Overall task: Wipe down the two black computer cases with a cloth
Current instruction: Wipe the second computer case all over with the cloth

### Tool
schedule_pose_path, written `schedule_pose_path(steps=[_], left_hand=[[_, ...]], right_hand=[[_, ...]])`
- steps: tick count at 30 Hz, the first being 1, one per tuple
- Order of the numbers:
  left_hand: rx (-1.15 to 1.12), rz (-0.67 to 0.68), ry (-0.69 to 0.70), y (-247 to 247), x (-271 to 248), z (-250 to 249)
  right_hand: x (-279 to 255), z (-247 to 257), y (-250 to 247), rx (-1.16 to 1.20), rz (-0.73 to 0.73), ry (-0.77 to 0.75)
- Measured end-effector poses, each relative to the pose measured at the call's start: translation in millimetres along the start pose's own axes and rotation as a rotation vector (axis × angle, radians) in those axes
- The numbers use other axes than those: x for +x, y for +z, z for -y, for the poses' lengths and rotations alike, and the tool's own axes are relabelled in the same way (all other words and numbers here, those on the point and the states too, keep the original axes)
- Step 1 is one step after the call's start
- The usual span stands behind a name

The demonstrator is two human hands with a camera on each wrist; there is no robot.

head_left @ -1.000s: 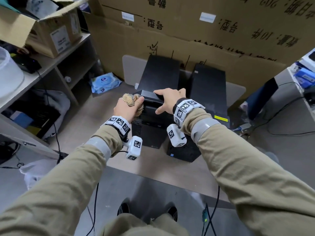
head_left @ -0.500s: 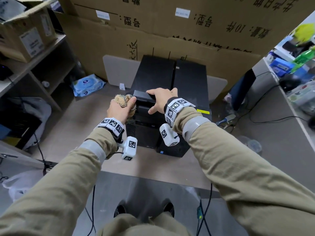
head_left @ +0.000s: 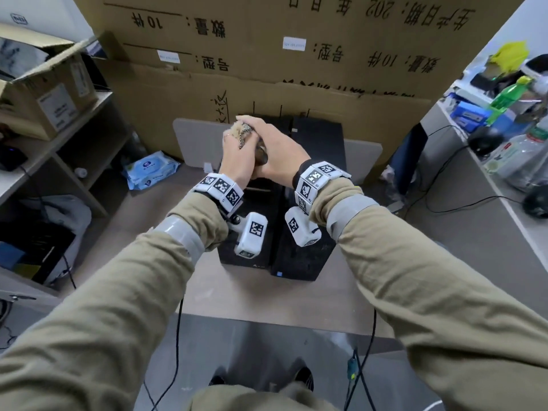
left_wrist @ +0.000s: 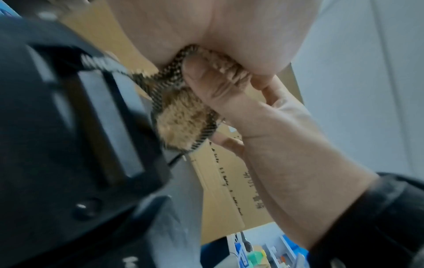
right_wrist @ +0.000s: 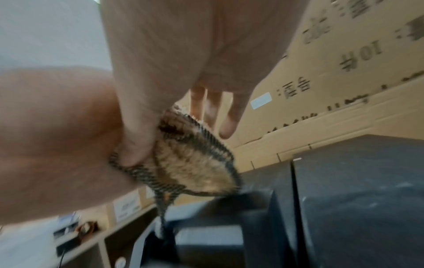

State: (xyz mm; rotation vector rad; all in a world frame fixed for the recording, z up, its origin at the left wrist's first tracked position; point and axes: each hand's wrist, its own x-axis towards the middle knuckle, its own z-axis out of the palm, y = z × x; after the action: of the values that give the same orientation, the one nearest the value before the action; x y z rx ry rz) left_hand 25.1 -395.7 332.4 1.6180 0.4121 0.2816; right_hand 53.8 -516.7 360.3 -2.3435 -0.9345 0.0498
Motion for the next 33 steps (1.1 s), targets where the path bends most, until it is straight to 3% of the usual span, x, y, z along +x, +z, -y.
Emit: schedule_pose_path(steps=[5,11,16,18,21,23,27,33], left_hand=[[-0.015,0.250,0.042,69,-17,-20],[0.519,0.355,0.040,140,-14,-1],[0.834,0.344,-0.062,169,-3,3],[0.925,0.381,-0.107,181,-4,0],[1.035,0.406,-0.159,202,-1,-1],[1.074,0.412,-0.192,209,5,-1],[1.108,0.409,-0.228,215,15,-11],[1.123,0.408,-0.322,223,23,-17]], right_hand=[[-35,-55,-50,0.035,-0.192,0.147],[-93,-162,-90,-0.030,-0.331,0.583],[-114,-233,-77,0.262,-0.294,0.829],[-121,-246,-52,0.381,-0.278,0.854],[-123,-247,-10,0.687,-0.103,0.868],[-118,-239,6,0.752,0.007,0.875],[-116,-257,12,0.543,0.180,0.740],[-106,-266,17,0.355,0.217,0.816]])
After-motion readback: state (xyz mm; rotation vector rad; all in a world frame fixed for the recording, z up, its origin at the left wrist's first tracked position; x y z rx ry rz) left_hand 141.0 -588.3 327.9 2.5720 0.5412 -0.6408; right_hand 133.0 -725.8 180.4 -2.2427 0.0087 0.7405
